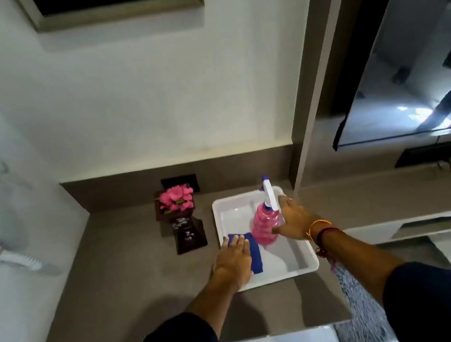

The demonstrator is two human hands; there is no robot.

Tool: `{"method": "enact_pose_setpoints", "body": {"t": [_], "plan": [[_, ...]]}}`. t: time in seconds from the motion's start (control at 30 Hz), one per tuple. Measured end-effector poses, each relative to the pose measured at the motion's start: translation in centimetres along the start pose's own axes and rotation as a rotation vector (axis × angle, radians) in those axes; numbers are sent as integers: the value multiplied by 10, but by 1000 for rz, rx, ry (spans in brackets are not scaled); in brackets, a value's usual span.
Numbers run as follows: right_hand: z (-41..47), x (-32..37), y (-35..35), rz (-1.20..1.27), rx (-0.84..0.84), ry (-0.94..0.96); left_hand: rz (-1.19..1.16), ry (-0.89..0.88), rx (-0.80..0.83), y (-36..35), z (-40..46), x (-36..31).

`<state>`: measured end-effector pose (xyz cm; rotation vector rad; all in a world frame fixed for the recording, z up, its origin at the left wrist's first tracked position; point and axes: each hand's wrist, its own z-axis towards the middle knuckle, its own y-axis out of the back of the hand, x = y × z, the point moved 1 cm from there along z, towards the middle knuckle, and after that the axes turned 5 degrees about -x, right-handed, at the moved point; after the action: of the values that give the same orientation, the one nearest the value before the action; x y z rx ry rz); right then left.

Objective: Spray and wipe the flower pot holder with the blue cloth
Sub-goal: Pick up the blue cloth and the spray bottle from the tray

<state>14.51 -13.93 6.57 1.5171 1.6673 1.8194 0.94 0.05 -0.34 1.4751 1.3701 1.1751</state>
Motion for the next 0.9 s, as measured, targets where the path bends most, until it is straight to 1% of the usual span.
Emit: {"method": "enact_pose_setpoints", "body": {"t": [0.03,0.1,0.23,0.3,0.53,0.73,0.83,0.9], "plan": [[4,-7,-8,65,1,-2,-14,11,31,-7,6,-6],[11,-16,-23,192,-7,26,-91,69,26,-19,13,-12],[25,-20,-41,506,-99,41,-113,171,-13,-42,22,-19],[37,-20,-43,601,-133,58,-102,185,-17,-51,29,-24],[48,-9,-60,713,-258,35,-57,181,12,-57,41,-29],[51,-6,-64,761,-347,27,-32,181,-25,-60,44,-27],[50,-3,-67,775,-400,12,-80,180,-86,-55,43,-20],[48,0,-65,746,-418,37,-140,168,-193,-44,38,-15]]}}
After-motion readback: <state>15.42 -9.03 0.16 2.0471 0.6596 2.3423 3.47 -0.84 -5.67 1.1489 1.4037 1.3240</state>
